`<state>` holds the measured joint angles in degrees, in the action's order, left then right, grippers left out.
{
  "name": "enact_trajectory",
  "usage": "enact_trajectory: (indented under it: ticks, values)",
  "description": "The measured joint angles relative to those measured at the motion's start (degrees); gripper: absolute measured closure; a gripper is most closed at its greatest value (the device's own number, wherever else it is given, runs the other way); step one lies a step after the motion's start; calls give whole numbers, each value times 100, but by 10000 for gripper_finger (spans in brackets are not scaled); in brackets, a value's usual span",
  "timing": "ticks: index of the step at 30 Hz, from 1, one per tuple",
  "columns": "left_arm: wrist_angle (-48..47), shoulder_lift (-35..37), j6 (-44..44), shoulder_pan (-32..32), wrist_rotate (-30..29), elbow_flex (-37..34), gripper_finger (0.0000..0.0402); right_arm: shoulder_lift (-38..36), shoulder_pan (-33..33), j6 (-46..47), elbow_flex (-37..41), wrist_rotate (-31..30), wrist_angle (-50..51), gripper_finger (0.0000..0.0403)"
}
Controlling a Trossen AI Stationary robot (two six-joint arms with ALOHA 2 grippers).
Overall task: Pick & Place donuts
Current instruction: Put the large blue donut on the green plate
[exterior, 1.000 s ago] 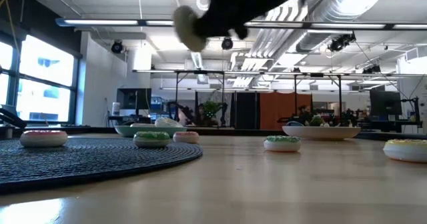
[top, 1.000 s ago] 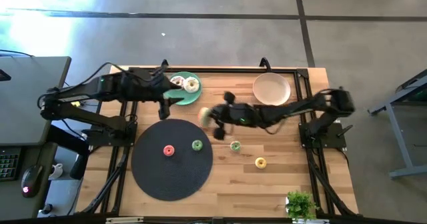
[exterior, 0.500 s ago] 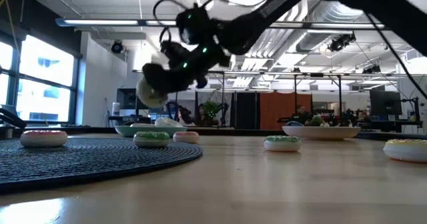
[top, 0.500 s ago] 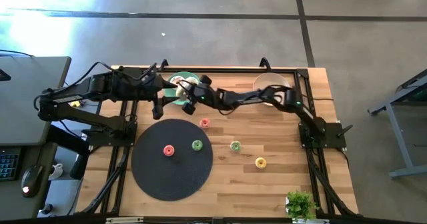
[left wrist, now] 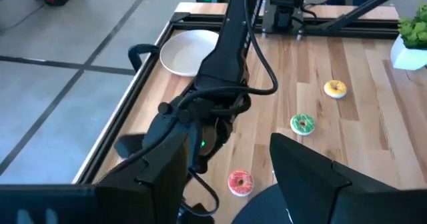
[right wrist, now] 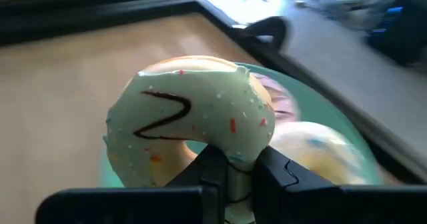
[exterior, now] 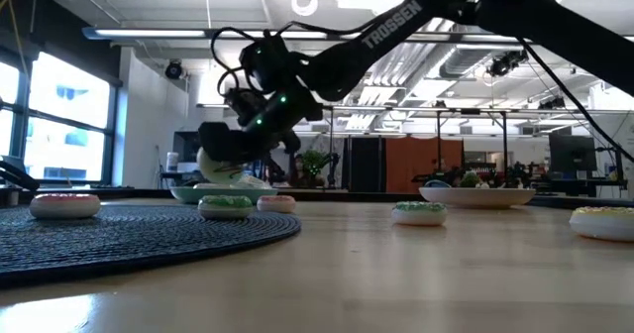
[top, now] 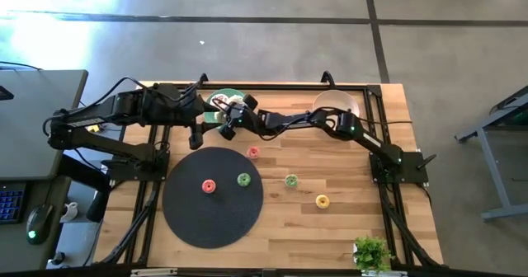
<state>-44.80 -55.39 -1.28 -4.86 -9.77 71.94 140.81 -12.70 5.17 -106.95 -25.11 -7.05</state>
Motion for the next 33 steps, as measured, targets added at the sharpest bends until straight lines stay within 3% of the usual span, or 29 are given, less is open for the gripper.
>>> enact_trajectory:
  ticks: [3,8,20,33]
  values:
    - [2,-3,2,0,3,0,195,0,-52,-16,10,-364,57,362]
    - [-2,-3,3,1,12,0,195,0,-230,283,8,345,101,349]
    - [-42,-3,6,0,14,0,195,-27,-190,344,12,851,-16,278]
    - [-51,-5,22,0,263,0,195,-122,-64,-321,15,254,423,235]
